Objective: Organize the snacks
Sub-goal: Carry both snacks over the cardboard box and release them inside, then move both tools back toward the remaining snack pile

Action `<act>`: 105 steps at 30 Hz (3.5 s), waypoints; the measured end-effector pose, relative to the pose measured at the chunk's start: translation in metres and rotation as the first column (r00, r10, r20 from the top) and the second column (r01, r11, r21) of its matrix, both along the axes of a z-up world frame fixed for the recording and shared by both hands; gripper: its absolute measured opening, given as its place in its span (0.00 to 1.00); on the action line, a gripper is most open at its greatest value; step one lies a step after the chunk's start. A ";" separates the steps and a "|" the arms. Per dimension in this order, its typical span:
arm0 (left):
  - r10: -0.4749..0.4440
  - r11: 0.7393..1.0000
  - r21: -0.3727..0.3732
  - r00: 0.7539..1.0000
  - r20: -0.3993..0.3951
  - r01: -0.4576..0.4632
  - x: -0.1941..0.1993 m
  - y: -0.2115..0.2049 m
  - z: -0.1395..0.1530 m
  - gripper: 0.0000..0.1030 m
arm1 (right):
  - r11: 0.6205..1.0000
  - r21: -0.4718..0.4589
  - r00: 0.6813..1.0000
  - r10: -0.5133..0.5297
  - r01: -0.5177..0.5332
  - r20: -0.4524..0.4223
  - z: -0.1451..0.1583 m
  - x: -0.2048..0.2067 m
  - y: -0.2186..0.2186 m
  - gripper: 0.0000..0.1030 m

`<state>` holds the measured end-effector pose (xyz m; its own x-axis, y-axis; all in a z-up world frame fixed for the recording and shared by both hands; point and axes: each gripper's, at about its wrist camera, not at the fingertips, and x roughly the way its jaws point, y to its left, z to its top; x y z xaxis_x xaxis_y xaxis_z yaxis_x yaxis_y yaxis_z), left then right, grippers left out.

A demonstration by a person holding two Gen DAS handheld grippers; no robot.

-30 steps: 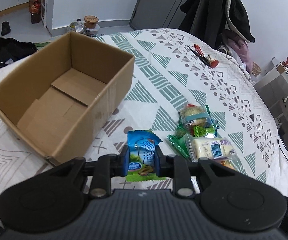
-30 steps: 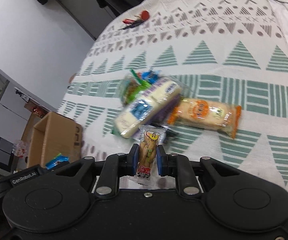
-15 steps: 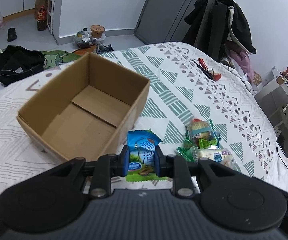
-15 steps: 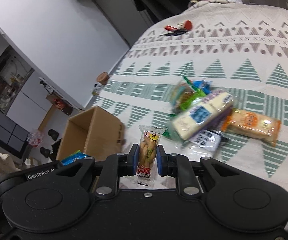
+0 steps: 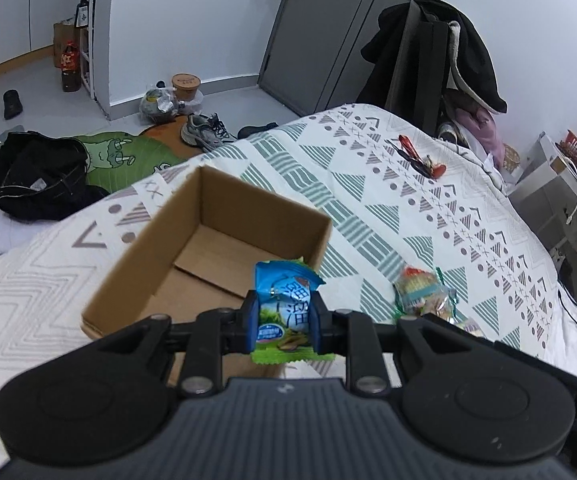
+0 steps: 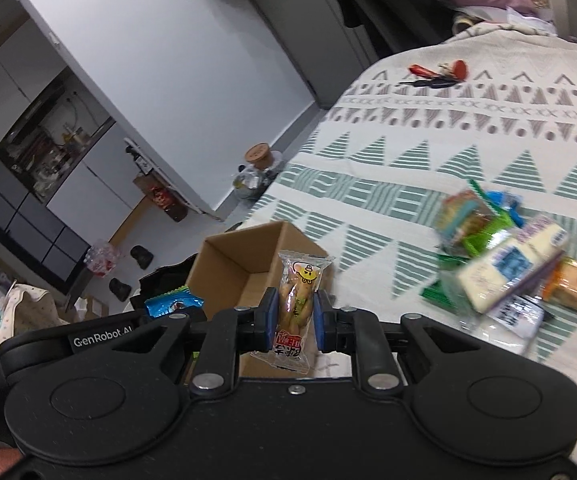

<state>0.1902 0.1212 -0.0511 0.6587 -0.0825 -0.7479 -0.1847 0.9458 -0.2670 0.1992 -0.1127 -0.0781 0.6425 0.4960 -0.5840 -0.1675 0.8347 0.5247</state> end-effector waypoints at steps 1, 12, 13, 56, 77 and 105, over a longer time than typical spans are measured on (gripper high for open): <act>0.002 1.000 0.000 1.000 0.003 -0.002 0.002 0.004 0.000 0.23 | 1.000 0.000 1.000 0.005 -0.005 0.002 0.001 0.001 0.004 0.18; 0.065 0.998 -0.006 0.998 -0.001 -0.065 0.030 0.068 -0.006 0.23 | 0.997 0.019 0.997 0.071 -0.071 0.004 -0.001 0.031 0.057 0.18; 0.068 0.998 -0.009 0.998 -0.003 -0.068 0.033 0.072 -0.007 0.23 | 0.997 0.020 0.997 0.072 -0.072 0.001 -0.002 0.035 0.062 0.18; 0.143 0.989 -0.031 0.989 -0.029 -0.144 0.005 0.044 -0.001 1.00 | 0.995 -0.071 0.998 0.068 -0.067 0.014 0.007 0.015 -0.003 0.95; 0.023 0.999 -0.049 0.999 0.042 -0.021 -0.039 -0.064 0.024 1.00 | 0.996 -0.086 0.994 -0.029 0.039 0.110 0.034 -0.042 -0.111 1.00; 0.003 0.997 0.077 0.999 -0.040 0.000 -0.031 -0.161 -0.003 1.00 | 0.991 -0.061 0.993 -0.116 0.117 0.010 -0.003 -0.046 -0.190 1.00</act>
